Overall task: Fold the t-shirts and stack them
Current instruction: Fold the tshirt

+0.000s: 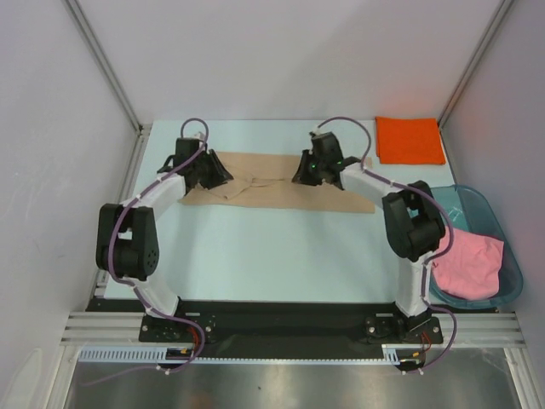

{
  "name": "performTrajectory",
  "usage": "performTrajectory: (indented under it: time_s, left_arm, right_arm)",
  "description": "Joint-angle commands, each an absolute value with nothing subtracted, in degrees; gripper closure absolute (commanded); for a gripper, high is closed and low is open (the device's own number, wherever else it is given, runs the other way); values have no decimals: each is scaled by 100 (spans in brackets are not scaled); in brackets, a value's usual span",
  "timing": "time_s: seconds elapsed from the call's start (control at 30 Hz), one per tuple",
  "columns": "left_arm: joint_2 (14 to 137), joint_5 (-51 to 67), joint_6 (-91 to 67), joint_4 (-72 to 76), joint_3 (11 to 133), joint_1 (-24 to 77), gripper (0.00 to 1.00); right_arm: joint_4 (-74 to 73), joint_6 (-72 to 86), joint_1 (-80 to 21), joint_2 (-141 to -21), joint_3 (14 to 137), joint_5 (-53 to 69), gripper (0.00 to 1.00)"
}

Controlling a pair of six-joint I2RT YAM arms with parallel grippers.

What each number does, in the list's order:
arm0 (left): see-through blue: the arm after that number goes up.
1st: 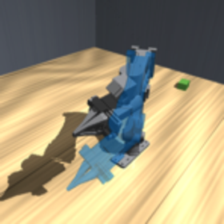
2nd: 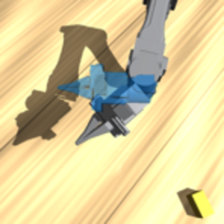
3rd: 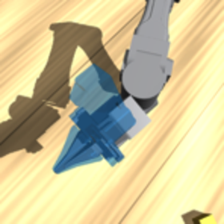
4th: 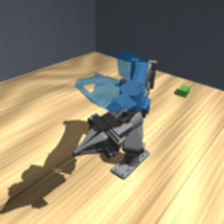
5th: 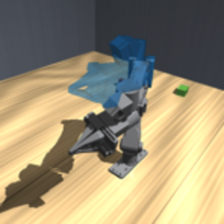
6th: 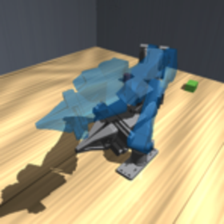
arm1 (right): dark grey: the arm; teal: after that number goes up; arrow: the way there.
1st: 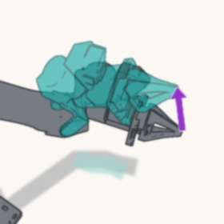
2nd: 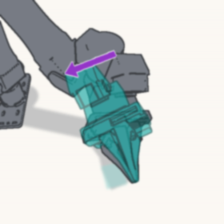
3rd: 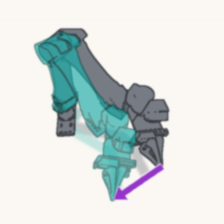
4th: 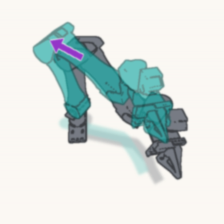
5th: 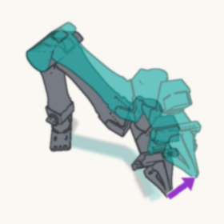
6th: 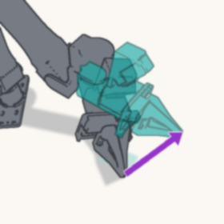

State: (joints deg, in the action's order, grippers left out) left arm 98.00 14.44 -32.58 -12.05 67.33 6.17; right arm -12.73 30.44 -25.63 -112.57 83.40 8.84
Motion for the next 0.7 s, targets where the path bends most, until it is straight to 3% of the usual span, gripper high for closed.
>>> performTrajectory:
  time_s: [0.0,0.1,0.67]
  left_arm:
    - [9738,1810,-3340,-782,6566,685,67]
    - [9808,1837,-3340,-782,6609,694,68]
    - [10336,1828,-3261,-993,7093,703,67]
  right_arm:
    - [-101,3708,-2908,-11689,8473,1477,91]
    - [612,4016,-3199,-11996,8481,1415,100]
    - [1319,4570,-3472,-13456,9456,1503,100]
